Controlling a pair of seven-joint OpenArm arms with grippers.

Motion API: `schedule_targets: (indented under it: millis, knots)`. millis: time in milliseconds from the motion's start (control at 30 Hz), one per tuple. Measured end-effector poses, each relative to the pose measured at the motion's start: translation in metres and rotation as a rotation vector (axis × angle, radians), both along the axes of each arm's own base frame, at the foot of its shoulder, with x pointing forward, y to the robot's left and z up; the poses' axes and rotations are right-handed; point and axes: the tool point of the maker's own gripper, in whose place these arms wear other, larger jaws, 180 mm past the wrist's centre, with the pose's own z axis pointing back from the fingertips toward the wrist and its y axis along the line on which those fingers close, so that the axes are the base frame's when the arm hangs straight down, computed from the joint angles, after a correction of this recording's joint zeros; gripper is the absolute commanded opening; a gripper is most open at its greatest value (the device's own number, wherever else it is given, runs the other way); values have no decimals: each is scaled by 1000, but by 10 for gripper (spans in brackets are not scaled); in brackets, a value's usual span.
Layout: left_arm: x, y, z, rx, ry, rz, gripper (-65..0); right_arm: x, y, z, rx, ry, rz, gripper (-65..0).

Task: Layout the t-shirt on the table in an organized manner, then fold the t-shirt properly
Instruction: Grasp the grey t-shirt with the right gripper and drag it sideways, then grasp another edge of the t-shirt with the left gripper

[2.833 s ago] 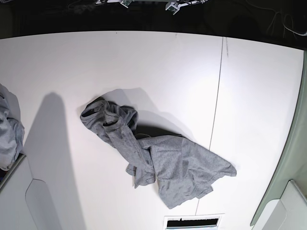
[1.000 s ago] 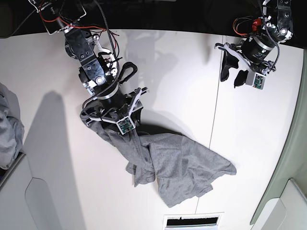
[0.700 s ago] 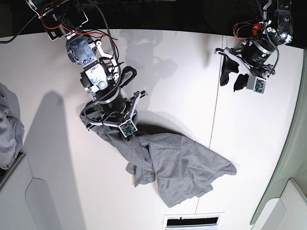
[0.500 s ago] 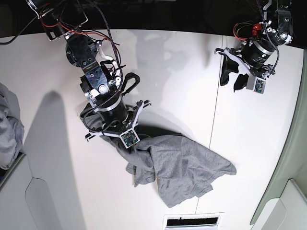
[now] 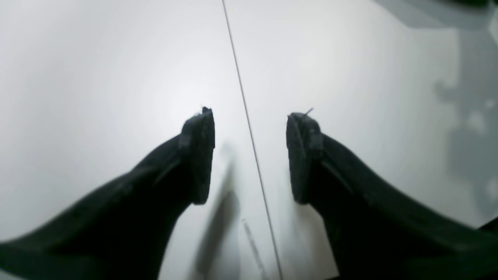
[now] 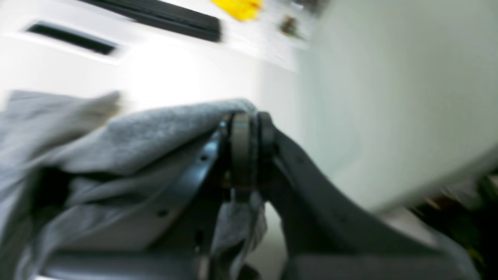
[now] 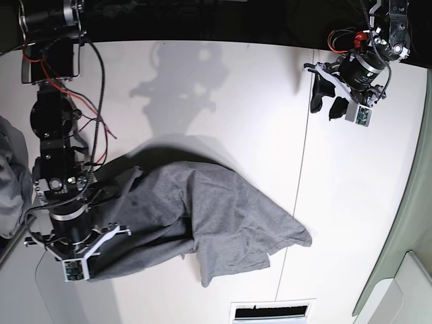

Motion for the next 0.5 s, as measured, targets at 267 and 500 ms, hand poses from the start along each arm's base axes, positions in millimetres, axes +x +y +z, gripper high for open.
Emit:
schedule_targets:
  millis: [267, 500]
  knots:
    - [15, -1, 9, -2, -36, -7, -328, -6, -76, -84, 16, 230, -204, -252]
    - [32, -43, 5, 21, -48, -148, -328, -47, -70, -98, 150, 258, -249, -254]
